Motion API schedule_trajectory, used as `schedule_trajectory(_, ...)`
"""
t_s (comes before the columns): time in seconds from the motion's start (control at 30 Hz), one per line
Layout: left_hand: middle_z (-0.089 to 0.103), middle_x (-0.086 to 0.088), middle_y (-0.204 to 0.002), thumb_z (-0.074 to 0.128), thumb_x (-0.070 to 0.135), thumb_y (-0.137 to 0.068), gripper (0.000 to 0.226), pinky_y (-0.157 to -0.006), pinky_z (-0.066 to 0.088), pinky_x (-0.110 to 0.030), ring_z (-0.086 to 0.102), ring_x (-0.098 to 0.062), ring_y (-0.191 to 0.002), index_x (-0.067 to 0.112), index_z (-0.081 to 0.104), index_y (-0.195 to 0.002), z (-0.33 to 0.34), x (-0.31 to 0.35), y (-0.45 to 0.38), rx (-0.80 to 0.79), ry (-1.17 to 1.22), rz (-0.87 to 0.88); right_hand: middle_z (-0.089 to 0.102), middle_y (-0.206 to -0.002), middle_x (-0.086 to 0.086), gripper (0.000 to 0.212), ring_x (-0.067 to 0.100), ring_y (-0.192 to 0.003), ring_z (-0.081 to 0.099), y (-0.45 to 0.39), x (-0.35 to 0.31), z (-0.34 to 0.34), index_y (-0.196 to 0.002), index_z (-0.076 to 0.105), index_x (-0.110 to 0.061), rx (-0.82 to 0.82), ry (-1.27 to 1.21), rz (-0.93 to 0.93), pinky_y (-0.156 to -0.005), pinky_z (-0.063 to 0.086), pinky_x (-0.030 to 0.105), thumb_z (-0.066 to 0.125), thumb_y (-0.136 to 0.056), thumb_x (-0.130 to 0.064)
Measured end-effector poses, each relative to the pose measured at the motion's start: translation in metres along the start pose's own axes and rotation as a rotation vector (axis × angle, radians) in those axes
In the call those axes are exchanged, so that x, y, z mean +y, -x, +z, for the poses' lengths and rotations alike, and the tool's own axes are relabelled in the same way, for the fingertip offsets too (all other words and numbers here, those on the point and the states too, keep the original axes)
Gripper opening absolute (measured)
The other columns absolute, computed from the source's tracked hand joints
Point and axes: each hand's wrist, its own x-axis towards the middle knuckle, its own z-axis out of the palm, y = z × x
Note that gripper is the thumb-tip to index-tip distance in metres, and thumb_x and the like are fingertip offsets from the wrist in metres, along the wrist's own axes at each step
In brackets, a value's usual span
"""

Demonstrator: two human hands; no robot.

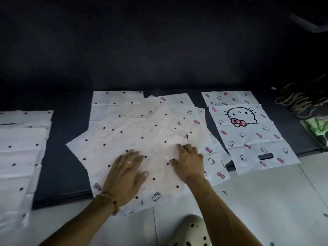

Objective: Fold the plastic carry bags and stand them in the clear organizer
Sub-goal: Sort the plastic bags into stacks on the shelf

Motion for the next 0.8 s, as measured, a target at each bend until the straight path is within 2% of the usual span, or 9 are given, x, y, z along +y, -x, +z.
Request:
schedule_trajectory(0.1,0.044,-0.013,-0.142,0.058,0.039,-0.089,0.052,-0.107,0.032,-0.052,0.032,-0.032,-0.137,0.008,0.052,-0.13,-0.021,-0.02,0.04,0.16,0.059,-0.374,0.045,-0.136,0.008,0.056,0.029,-0.125,0.038,0.002,-0.025,-0.008,-0.136,0.041,-0.014,0.116,0.013,-0.081,-0.1,0.033,0.042,0.058,-0.087,-0.037)
schedule_trajectory(0.17,0.045,-0.015,-0.134,0.067,0.03,-0.084,0.051,-0.099,0.038,-0.051,0.039,-0.034,-0.127,0.009,0.05,-0.128,-0.035,-0.034,0.05,0.197,0.215,-0.646,0.042,-0.141,0.01,0.063,0.03,-0.127,0.039,0.005,-0.054,-0.009,-0.14,0.037,-0.01,0.066,-0.119,-0.144,-0.1,0.034,0.04,0.057,-0.089,-0.041)
schedule_trajectory(0.3,0.057,-0.006,-0.12,0.07,0.02,-0.082,0.047,-0.092,0.047,-0.038,0.056,-0.025,-0.105,0.004,0.05,-0.122,-0.058,-0.065,0.042,0.317,0.881,-0.984,0.036,-0.144,0.011,0.1,0.03,-0.131,0.034,0.01,-0.104,0.003,-0.148,0.017,-0.008,-0.143,-0.136,0.003,-0.102,0.034,0.044,0.068,-0.077,-0.055)
schedule_trajectory(0.4,0.065,-0.008,-0.1,0.069,0.012,-0.083,0.015,-0.089,0.052,-0.041,0.064,-0.023,-0.088,0.01,0.059,-0.093,-0.064,-0.072,0.032,0.315,1.228,-1.058,0.052,-0.129,0.007,0.074,0.028,-0.121,0.046,0.011,-0.112,0.004,-0.135,0.04,-0.013,-0.108,-0.083,0.092,-0.098,0.036,0.04,0.07,-0.077,-0.047)
schedule_trajectory(0.5,0.068,-0.007,-0.088,0.071,0.008,-0.081,0.016,-0.066,0.053,-0.033,0.065,-0.019,-0.074,0.017,0.058,-0.077,-0.061,-0.071,0.03,0.3,1.351,-1.079,0.064,-0.115,0.008,0.035,0.029,-0.109,0.058,0.015,-0.114,0.001,-0.122,0.054,-0.013,-0.051,-0.184,0.035,-0.09,0.043,0.035,0.06,-0.091,-0.029)
schedule_trajectory(0.57,0.07,-0.005,-0.092,0.075,0.011,-0.077,0.013,-0.061,0.052,-0.028,0.065,-0.017,-0.074,0.015,0.064,-0.084,-0.062,-0.07,0.029,0.291,1.303,-1.057,0.068,-0.098,0.009,0.019,0.029,-0.094,0.062,0.022,-0.117,-0.002,-0.11,0.061,-0.011,-0.023,-0.403,0.021,-0.073,0.043,0.027,0.055,-0.094,-0.019)
schedule_trajectory(0.67,0.069,-0.005,-0.101,0.081,0.012,-0.07,0.037,-0.078,0.056,-0.038,0.066,-0.023,-0.09,0.01,0.066,-0.104,-0.071,-0.074,0.033,0.312,1.15,-1.042,0.061,-0.076,-0.001,0.01,0.017,-0.068,0.056,0.031,-0.126,-0.007,-0.094,0.066,-0.019,-0.167,-0.727,0.042,-0.057,0.037,0.019,0.057,-0.092,-0.015)
schedule_trajectory(0.73,0.071,-0.006,-0.096,0.079,0.015,-0.071,0.026,-0.08,0.056,-0.041,0.066,-0.026,-0.089,0.013,0.07,-0.095,-0.082,-0.087,0.044,0.29,0.993,-1.002,0.06,-0.07,-0.01,0.015,0.004,-0.061,0.054,0.034,-0.13,-0.005,-0.08,0.068,-0.032,-0.294,-0.751,-0.026,-0.058,0.039,0.015,0.064,-0.089,-0.021)
schedule_trajectory(0.8,0.07,-0.003,-0.082,0.077,0.017,-0.073,0.01,-0.072,0.056,-0.034,0.066,-0.023,-0.078,0.017,0.069,-0.077,-0.095,-0.107,0.058,0.264,0.874,-0.961,0.059,-0.069,-0.016,0.014,-0.002,-0.066,0.056,0.034,-0.133,-0.002,-0.074,0.067,-0.037,-0.205,-0.669,-0.071,-0.062,0.04,0.012,0.069,-0.085,-0.029)
